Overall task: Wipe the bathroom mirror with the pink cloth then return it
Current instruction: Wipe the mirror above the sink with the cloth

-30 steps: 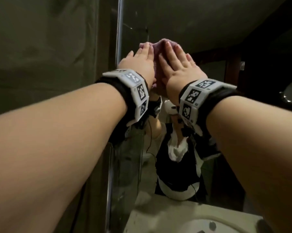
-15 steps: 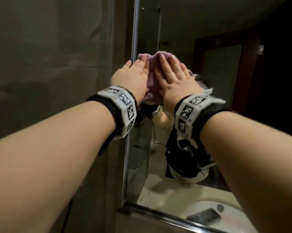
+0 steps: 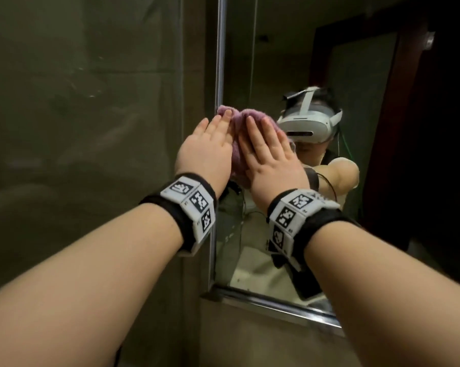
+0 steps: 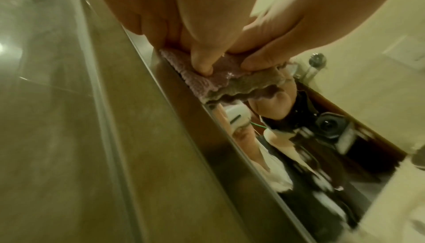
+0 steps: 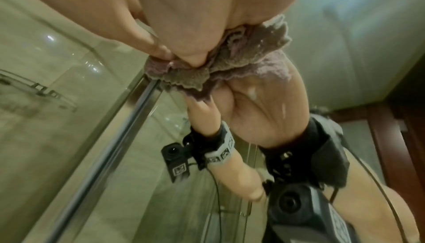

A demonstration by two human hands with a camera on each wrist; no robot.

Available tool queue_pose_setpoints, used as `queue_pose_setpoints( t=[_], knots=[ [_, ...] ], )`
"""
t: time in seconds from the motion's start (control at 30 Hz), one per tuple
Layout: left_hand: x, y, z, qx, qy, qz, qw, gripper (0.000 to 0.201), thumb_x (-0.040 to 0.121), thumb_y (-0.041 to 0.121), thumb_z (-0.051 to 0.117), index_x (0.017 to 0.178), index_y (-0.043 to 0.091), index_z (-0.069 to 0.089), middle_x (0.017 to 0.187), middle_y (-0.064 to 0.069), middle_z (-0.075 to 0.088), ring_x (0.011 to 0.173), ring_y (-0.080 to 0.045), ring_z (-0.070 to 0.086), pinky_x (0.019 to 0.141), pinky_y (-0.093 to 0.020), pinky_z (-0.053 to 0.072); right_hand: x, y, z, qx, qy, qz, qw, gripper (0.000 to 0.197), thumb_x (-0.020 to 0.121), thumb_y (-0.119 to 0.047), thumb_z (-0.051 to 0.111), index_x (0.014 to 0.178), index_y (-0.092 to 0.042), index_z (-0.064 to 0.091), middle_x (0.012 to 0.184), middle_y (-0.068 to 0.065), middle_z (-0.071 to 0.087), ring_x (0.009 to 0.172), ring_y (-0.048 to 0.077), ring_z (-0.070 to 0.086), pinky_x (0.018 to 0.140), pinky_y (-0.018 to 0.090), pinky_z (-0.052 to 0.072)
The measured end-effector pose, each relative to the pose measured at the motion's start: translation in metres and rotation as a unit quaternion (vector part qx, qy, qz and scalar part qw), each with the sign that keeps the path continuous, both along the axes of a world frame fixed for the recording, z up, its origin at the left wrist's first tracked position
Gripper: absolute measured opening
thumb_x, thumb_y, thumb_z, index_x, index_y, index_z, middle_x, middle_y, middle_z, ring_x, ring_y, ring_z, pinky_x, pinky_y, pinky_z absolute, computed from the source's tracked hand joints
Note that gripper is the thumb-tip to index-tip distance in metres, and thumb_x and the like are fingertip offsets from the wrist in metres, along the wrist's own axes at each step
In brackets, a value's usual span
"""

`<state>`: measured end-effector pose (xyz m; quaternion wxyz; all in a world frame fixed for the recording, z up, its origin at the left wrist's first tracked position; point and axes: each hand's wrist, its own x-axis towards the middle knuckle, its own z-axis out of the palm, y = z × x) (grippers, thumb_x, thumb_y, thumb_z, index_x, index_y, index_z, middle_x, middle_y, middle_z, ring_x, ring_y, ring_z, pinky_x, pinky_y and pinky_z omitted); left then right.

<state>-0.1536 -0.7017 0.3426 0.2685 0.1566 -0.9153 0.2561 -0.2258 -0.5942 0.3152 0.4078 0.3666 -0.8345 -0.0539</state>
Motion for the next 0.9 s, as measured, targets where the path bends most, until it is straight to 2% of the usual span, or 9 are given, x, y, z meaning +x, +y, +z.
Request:
queue_pose_setpoints(
  t=[0.07,0.17,0.2,0.37,0.43,0.53,0.67,0.8,0.9],
  knots=[
    [0.001,-0.001,-0.027,0.021,-0.03,-0.008,0.999,0.057,0.103,0.024,0.02,0.151,0.005,-0.004,0.16,-0.011,-0.013,0.15,-0.021,-0.005,0.122,-0.035,0.0,-0.002,0.001,-0.026,0.011,-0.02,0.023,0.999,0.068,0.096,-0.03,0.031,0.144,-0.014,-0.015,0.153,0.006,-0.024,0.142,0.025,-0.021,0.114,0.04,-0.016],
    [0.0,-0.005,-0.045,0.014,-0.036,-0.011,0.999,0.056,0.103,0.025,0.019,0.152,0.006,-0.003,0.16,-0.011,-0.013,0.15,-0.022,-0.005,0.121,-0.035,-0.001,-0.01,0.009,-0.04,0.038,-0.003,0.025,0.999,0.061,0.087,-0.032,0.03,0.143,-0.008,0.034,0.152,0.016,0.032,0.139,0.036,0.03,0.115,0.041,0.004],
    [0.0,-0.007,-0.044,0.007,-0.032,-0.015,0.999,0.056,0.103,0.025,0.019,0.152,0.005,-0.001,0.16,-0.012,-0.012,0.15,-0.022,-0.004,0.121,-0.035,-0.001,-0.013,0.009,-0.039,0.041,0.021,0.027,0.999,0.061,0.086,-0.033,0.03,0.14,-0.008,0.04,0.148,0.018,0.038,0.136,0.038,0.035,0.114,0.041,0.005],
    [0.003,-0.003,-0.057,0.034,-0.02,-0.029,0.999,0.054,0.103,0.022,0.018,0.152,0.009,-0.002,0.161,-0.007,-0.012,0.15,-0.019,-0.003,0.121,-0.033,0.0,-0.012,0.001,-0.063,-0.004,0.013,0.042,0.999,0.068,0.094,-0.025,0.037,0.15,-0.013,-0.001,0.16,0.012,-0.005,0.146,0.031,-0.01,0.113,0.036,-0.022],
    [0.004,-0.003,-0.08,0.05,-0.046,-0.031,0.997,0.055,0.103,0.021,0.017,0.152,0.009,-0.003,0.161,-0.008,-0.014,0.15,-0.019,-0.005,0.121,-0.033,-0.002,-0.008,0.004,-0.085,0.009,-0.01,0.053,0.998,0.07,0.086,-0.021,0.038,0.15,-0.011,0.011,0.158,0.017,0.01,0.144,0.03,0.0,0.111,0.034,-0.021],
    [0.005,-0.002,-0.111,0.059,-0.092,-0.02,0.994,0.054,0.103,0.021,0.017,0.152,0.009,-0.002,0.16,-0.008,-0.016,0.15,-0.019,-0.008,0.121,-0.034,-0.003,-0.009,0.011,-0.115,0.044,-0.018,0.068,0.997,0.072,0.07,-0.022,0.034,0.139,-0.005,0.035,0.145,0.02,0.043,0.136,0.038,0.034,0.112,0.038,-0.004],
    [0.006,0.001,-0.118,0.073,-0.096,-0.012,0.993,0.054,0.103,0.022,0.016,0.152,0.009,0.0,0.16,-0.009,-0.015,0.15,-0.02,-0.007,0.121,-0.035,-0.003,-0.005,0.007,-0.122,0.037,-0.012,0.07,0.997,0.072,0.067,-0.017,0.04,0.137,-0.002,0.04,0.145,0.018,0.043,0.135,0.033,0.022,0.113,0.037,-0.004],
    [0.007,0.004,-0.125,0.07,-0.101,-0.009,0.992,0.055,0.103,0.024,0.018,0.152,0.008,0.002,0.161,-0.011,-0.011,0.15,-0.022,-0.004,0.122,-0.036,-0.002,0.0,0.008,-0.128,0.052,-0.005,0.05,0.997,0.078,0.063,-0.013,0.056,0.139,-0.006,0.041,0.147,0.017,0.041,0.14,0.034,0.027,0.113,0.037,-0.007],
    [0.009,0.005,-0.141,0.081,-0.114,-0.012,0.99,0.055,0.103,0.024,0.018,0.152,0.007,0.003,0.161,-0.012,-0.008,0.15,-0.023,-0.002,0.122,-0.036,-0.002,0.004,0.012,-0.137,0.066,-0.022,0.056,0.996,0.07,0.069,-0.019,0.04,0.138,-0.008,0.045,0.146,0.015,0.044,0.139,0.032,0.028,0.114,0.036,-0.006]
  ],
)
